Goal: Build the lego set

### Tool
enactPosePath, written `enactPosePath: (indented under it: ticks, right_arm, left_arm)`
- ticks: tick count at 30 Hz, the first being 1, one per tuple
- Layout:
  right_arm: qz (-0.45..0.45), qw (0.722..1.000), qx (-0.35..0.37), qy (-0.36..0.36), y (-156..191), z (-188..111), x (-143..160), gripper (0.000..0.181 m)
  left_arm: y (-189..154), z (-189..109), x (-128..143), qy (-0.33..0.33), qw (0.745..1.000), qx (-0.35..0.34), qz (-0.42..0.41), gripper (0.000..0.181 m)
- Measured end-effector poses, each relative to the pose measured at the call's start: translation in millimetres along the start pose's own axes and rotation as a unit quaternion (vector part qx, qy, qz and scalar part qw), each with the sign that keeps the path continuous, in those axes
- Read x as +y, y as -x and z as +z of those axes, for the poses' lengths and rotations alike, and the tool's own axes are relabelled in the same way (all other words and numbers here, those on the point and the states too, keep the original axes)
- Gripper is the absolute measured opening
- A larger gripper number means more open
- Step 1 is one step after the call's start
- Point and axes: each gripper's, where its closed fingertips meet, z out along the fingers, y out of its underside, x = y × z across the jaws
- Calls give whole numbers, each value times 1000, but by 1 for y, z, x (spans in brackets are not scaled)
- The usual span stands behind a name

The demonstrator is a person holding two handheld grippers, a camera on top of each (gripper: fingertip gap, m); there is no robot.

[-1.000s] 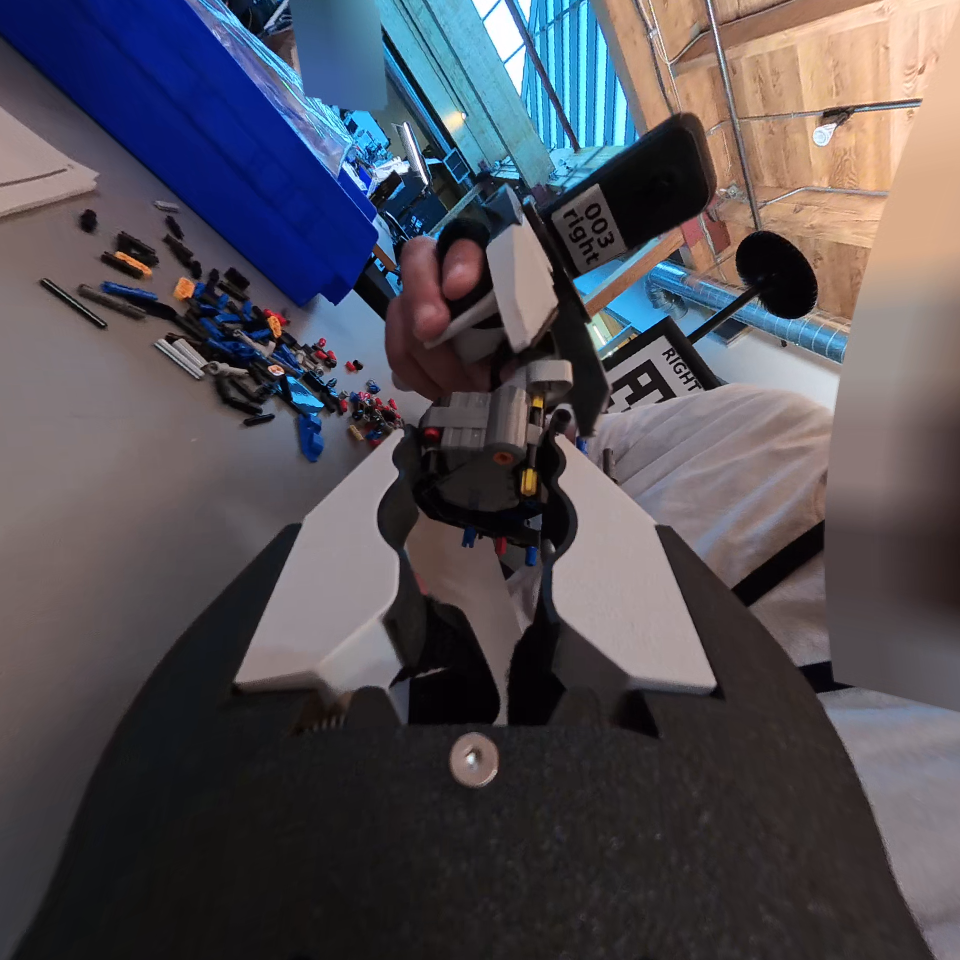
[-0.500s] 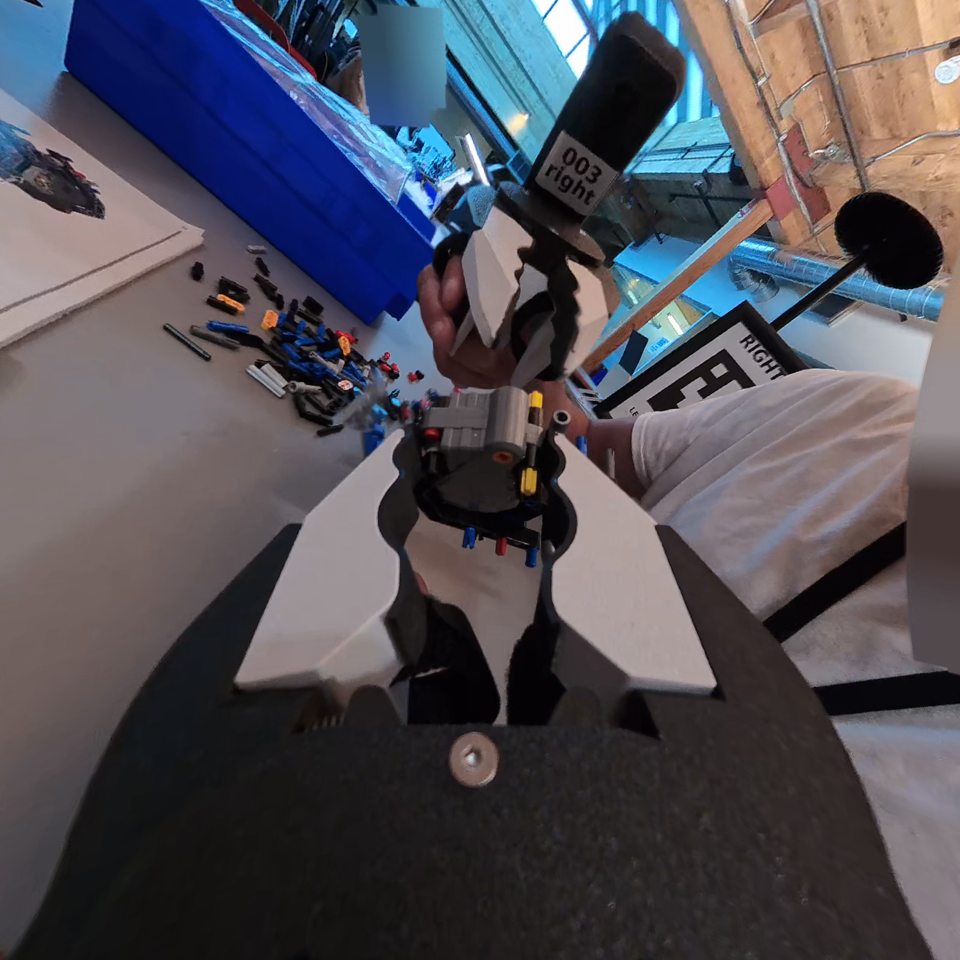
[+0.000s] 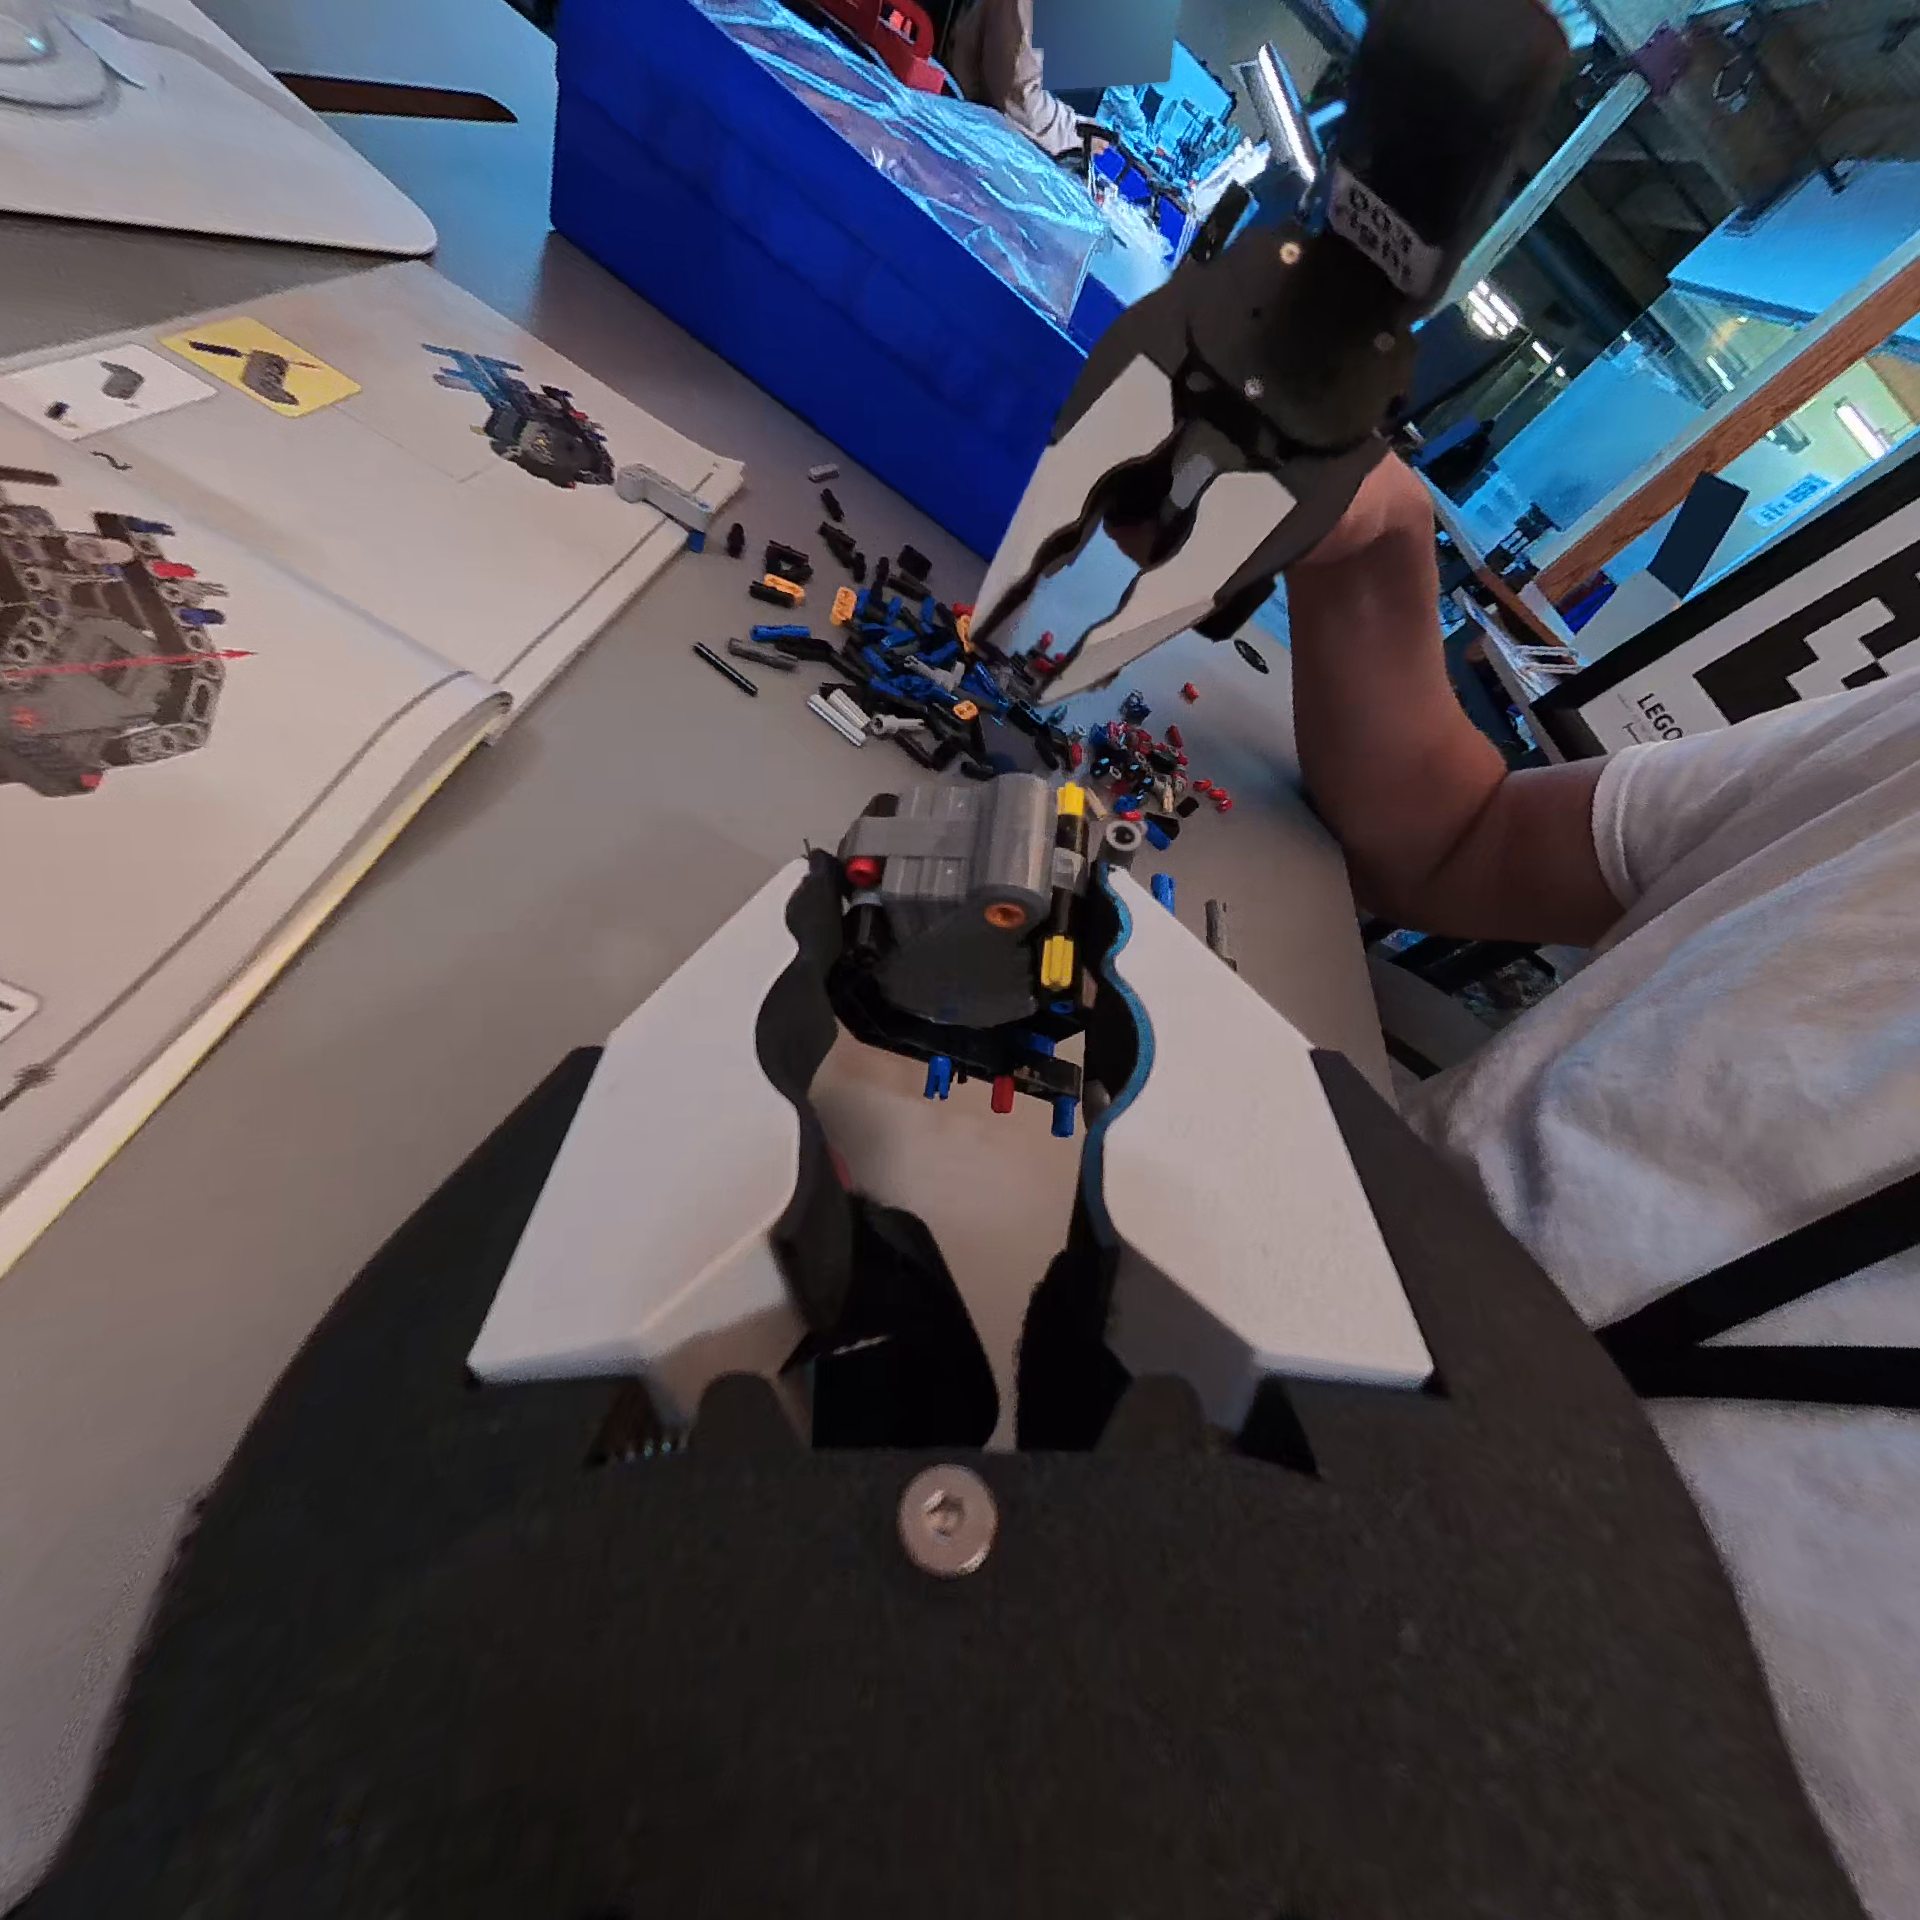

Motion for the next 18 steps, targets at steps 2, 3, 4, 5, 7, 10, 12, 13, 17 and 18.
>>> enactPosePath:
  ticks: [2,3,4,5,7,10,12,13,17,18]
  right_arm:
    - [-1,999,49,-20,-16,-3,-4,28]
    - [8,996,82,-16,-31,-4,-1,28]
    - [22,993,115,-9,-47,-5,3,29]
    - [40,989,145,-9,-63,-7,6,29]
    - [78,976,200,-30,-94,-7,3,28]
    - [142,969,204,12,-109,15,8,40]
    - [143,961,235,23,-120,18,3,30]
    - [141,957,253,20,-127,16,1,23]
    - [194,959,200,55,-130,31,14,25]
    - [208,958,190,54,-131,33,15,26]
  left_arm:
    - [1,-2,-2,-8,1000,5,-11,45]
    - [1,-2,-2,-10,1000,8,-16,45]
    - [2,-2,-2,-10,1000,9,-19,45]
    - [2,-1,-1,-8,1000,10,-19,45]
    - [4,1,2,-4,1000,5,-18,45]
    - [6,1,2,-6,1000,6,-26,45]
    - [7,0,1,-10,999,6,-33,45]
    - [9,-1,1,-10,999,2,-36,45]
    - [18,-7,0,-10,999,-15,-47,45]
    - [20,-12,-2,-11,999,-23,-49,45]
